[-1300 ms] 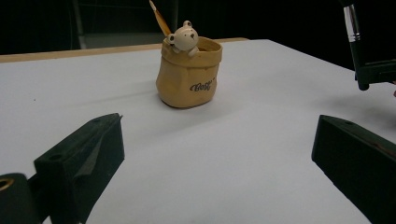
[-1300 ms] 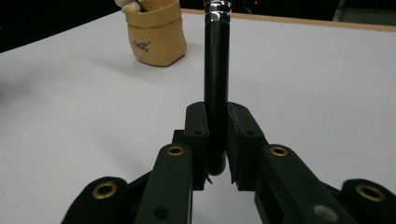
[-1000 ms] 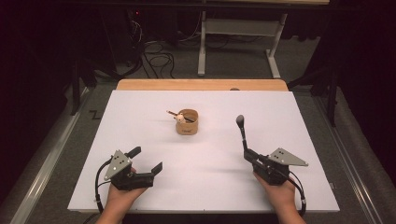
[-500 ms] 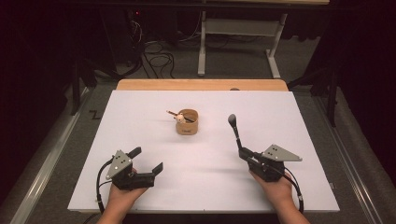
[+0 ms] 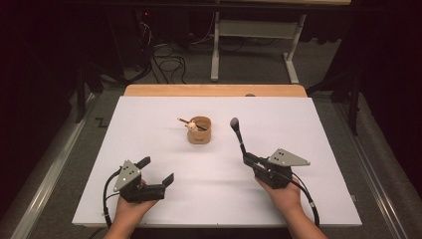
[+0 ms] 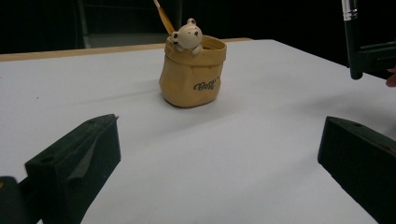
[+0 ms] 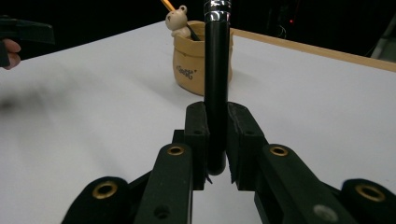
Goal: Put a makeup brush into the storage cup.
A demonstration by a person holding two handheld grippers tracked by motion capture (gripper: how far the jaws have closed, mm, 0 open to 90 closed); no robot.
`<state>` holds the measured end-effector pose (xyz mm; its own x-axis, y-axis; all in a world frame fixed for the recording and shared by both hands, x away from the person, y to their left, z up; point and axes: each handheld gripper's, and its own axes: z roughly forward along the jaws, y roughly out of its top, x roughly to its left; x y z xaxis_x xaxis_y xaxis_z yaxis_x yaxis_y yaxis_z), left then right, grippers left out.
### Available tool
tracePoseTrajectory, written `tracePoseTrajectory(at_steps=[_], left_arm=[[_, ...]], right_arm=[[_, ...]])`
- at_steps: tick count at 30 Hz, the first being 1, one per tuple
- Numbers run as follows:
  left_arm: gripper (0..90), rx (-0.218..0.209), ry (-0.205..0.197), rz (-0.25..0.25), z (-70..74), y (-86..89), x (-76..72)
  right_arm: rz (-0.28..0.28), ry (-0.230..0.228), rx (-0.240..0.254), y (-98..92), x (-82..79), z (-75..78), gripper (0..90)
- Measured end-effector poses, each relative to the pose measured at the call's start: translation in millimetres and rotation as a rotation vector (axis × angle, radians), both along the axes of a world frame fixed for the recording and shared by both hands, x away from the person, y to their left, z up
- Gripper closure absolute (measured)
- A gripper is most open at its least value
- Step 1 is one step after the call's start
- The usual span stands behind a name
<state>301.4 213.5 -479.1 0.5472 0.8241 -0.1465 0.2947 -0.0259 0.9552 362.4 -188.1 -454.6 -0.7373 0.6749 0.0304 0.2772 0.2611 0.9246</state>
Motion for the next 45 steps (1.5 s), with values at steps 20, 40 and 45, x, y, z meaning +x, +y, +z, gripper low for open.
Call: tracePoseTrajectory(at_steps=[20, 40, 45], left_arm=[[0.6, -0.044, 0.042, -0.044, 5.5, -6.1, -0.2], [2.3, 0.025, 0.014, -0.122, 24.1, -38.4, 8.4], [2.9, 0.018, 0.005, -0.133, 27.2, -45.0, 11.0]], right_arm=[[0.068, -0.003, 0.009, 18.2, -9.9, -9.3, 80.8], [0.105, -0.026, 0.017, 30.3, -18.8, -12.2, 80.8], [0.107, -0.031, 0.022, 32.3, -18.7, -11.9, 80.8]])
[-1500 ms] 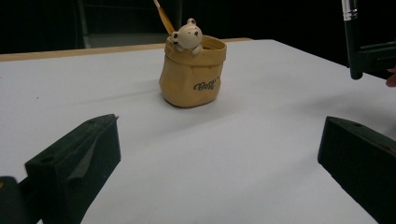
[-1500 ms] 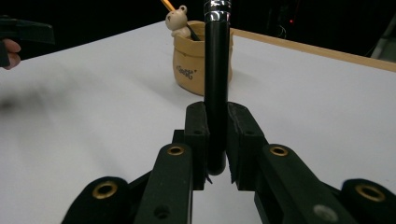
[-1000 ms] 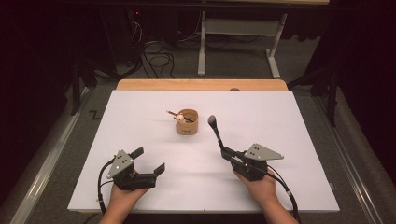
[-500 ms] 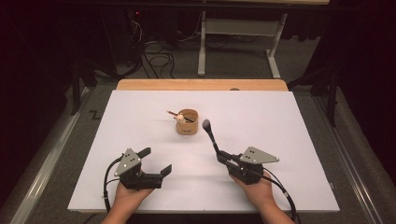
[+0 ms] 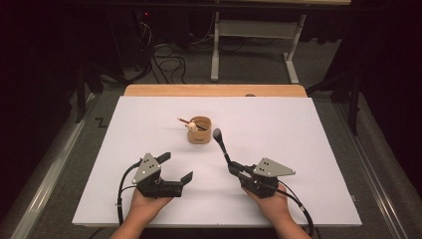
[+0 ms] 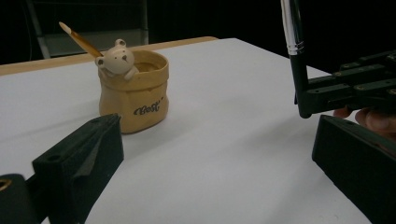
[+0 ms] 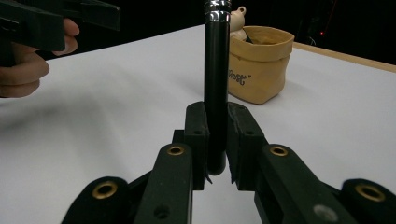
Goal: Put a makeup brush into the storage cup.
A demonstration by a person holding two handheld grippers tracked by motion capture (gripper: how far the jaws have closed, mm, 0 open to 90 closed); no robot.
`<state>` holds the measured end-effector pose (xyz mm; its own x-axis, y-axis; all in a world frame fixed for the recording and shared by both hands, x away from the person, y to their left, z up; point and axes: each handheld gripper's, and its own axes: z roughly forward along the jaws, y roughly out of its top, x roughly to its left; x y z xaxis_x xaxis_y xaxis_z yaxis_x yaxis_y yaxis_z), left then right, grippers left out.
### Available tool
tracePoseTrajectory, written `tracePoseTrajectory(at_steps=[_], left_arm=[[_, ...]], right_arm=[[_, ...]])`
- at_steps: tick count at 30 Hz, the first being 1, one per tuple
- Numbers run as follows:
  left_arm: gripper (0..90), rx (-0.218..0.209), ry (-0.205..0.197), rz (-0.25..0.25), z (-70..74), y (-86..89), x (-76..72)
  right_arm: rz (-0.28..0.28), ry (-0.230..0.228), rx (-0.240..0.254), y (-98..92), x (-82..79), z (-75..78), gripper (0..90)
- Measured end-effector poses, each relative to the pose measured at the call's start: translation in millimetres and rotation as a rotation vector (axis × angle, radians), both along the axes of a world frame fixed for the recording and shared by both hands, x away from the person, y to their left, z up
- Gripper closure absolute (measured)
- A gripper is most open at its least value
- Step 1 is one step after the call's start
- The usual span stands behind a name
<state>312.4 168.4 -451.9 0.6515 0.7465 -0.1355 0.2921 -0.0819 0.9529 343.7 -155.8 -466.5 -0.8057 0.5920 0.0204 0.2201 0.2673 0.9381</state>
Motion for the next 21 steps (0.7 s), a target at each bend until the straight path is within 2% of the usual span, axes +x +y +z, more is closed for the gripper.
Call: tracePoseTrajectory(at_steps=[12, 21], left_arm=[[6.4, -0.026, -0.004, -0.025, 5.2, -12.8, 5.3], [10.4, -0.064, 0.003, -0.045, 6.9, -24.0, 7.9]], right_arm=[[0.015, -0.01, 0.002, 7.4, -2.0, -1.4, 80.8], [0.033, -0.024, 0.003, 13.4, -5.6, 0.0, 80.7]])
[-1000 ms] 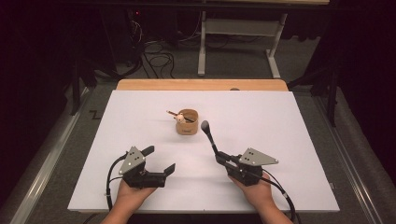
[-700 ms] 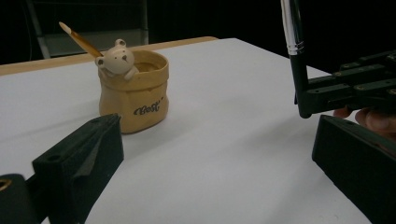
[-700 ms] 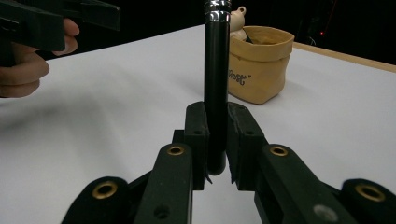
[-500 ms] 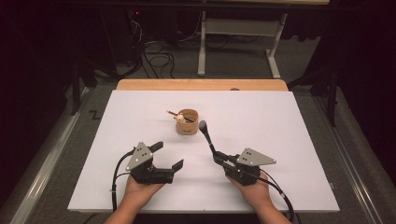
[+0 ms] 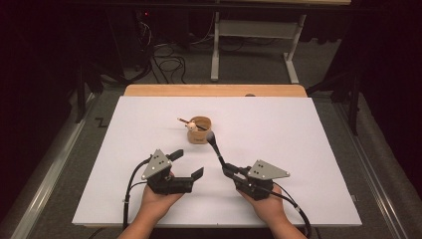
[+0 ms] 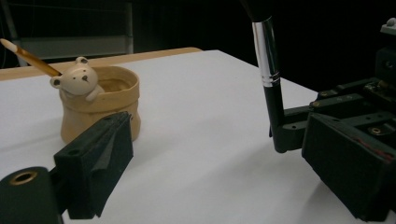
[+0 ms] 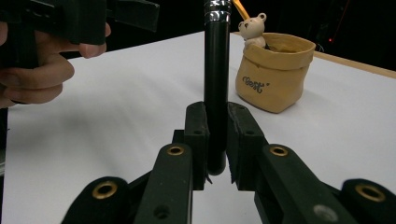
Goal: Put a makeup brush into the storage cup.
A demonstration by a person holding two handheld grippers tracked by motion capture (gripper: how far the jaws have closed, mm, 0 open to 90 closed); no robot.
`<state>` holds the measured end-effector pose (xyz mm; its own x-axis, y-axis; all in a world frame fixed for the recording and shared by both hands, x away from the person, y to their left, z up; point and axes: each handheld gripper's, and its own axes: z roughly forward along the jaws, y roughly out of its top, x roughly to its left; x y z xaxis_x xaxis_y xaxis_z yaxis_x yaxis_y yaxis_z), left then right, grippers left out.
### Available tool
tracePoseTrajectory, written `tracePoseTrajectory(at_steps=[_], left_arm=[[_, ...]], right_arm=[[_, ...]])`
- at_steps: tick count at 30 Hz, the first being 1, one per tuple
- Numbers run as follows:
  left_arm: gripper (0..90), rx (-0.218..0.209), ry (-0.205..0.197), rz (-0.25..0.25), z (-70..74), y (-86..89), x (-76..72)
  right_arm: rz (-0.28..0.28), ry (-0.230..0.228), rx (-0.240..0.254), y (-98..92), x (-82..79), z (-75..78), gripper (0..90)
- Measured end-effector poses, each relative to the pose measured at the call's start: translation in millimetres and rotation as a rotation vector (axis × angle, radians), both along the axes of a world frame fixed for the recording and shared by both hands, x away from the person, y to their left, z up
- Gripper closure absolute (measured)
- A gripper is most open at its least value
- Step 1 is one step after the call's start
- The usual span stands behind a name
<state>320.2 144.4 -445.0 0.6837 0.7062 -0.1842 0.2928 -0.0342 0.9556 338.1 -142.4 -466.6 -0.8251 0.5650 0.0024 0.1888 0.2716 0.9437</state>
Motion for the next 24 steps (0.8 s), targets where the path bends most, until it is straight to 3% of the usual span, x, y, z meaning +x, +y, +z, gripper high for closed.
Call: tracePoseTrajectory(at_steps=[12, 24], left_arm=[[16.9, -0.014, 0.008, -0.028, 3.1, -15.4, 3.7], [22.8, -0.036, 0.007, -0.058, 6.4, -20.2, 5.1]], right_arm=[[0.0, -0.013, 0.002, 4.1, -3.0, 0.3, 80.7], [0.006, -0.012, 0.004, 7.6, -3.4, -1.0, 80.7]])
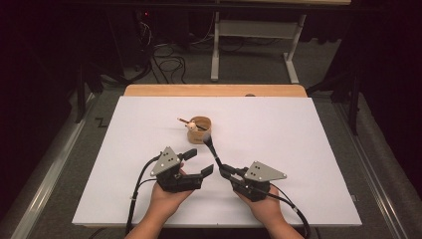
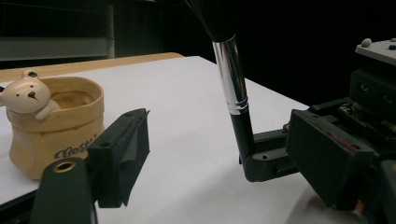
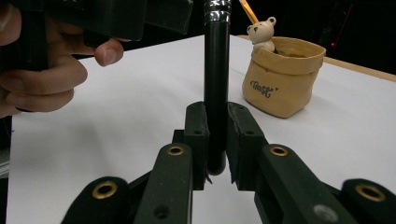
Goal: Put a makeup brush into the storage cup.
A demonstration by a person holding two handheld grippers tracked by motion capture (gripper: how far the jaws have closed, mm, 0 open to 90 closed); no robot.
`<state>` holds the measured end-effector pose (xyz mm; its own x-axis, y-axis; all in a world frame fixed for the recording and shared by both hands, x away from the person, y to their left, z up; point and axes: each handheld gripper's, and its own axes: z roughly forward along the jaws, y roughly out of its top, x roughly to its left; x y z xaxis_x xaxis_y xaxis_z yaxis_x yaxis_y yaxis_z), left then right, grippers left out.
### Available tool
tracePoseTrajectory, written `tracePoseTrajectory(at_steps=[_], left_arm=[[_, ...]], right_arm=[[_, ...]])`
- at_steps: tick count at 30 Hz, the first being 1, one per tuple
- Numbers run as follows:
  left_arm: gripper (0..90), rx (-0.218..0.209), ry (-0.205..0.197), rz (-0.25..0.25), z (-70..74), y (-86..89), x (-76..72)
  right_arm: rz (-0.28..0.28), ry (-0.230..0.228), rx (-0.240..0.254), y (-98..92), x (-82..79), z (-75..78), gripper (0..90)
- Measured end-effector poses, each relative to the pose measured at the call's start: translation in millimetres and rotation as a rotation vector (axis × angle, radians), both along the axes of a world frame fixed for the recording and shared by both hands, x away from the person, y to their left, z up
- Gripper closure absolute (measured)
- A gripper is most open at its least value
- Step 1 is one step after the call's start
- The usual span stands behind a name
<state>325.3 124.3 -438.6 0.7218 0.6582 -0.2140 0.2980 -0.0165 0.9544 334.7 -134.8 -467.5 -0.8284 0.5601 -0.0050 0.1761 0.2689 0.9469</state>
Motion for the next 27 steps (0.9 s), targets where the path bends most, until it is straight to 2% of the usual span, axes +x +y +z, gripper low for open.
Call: tracePoseTrajectory(at_steps=[22, 27], left_arm=[[31.7, -0.029, 0.018, -0.032, 1.6, -8.0, 5.6], [36.7, -0.041, 0.021, -0.04, 1.6, -8.6, 6.2]], right_arm=[[0.023, -0.005, 0.003, 4.3, -1.6, 0.1, 80.7], [0.028, -0.008, -0.002, 6.0, -2.6, -0.1, 80.8]])
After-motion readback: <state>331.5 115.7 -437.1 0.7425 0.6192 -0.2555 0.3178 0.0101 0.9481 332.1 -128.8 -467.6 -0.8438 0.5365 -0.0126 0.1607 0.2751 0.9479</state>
